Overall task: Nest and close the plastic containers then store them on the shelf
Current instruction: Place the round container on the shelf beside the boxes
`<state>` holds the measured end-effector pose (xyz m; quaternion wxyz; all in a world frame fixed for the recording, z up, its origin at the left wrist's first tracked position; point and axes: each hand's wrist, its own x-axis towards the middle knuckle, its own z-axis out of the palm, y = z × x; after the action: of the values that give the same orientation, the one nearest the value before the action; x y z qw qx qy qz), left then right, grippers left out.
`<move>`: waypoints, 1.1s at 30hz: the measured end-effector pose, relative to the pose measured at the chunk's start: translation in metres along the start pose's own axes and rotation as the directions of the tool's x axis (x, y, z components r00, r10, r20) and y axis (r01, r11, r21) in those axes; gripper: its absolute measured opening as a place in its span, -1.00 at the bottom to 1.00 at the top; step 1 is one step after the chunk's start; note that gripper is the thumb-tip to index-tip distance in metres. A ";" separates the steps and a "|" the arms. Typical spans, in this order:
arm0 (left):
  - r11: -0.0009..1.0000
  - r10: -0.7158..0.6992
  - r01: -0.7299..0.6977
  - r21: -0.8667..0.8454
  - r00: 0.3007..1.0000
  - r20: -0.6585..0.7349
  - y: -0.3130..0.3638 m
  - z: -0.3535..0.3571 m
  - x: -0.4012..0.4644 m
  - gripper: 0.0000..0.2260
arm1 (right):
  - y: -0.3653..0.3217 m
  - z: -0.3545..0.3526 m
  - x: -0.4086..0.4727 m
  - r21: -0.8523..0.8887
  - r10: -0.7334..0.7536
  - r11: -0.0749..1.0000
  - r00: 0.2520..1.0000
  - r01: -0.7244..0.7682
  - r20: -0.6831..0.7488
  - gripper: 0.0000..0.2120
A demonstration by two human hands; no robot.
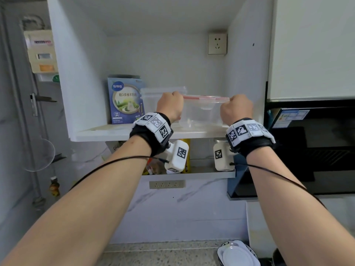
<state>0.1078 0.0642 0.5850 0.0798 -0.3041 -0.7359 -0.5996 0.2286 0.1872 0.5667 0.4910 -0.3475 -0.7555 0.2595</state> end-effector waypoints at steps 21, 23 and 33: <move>0.981 0.144 -0.158 0.113 0.983 0.116 -0.029 0.003 0.021 -0.75 | -0.030 0.000 -0.001 -0.186 -0.131 0.968 0.972 0.168 0.195 -0.24; 0.964 0.179 -0.198 0.176 0.976 0.120 -0.031 -0.001 0.024 -0.74 | -0.033 0.000 0.003 -0.193 -0.094 0.972 0.975 0.133 0.202 -0.30; 0.887 0.272 -0.275 0.372 0.960 0.061 -0.043 -0.019 0.036 -0.74 | -0.045 0.011 0.029 -0.281 -0.120 0.940 0.957 0.195 0.264 -0.90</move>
<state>0.0510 0.0552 0.5715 0.2177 -0.3858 -0.7874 -0.4286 0.1986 0.1810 0.6116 0.3545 -0.3225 -0.8664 0.1402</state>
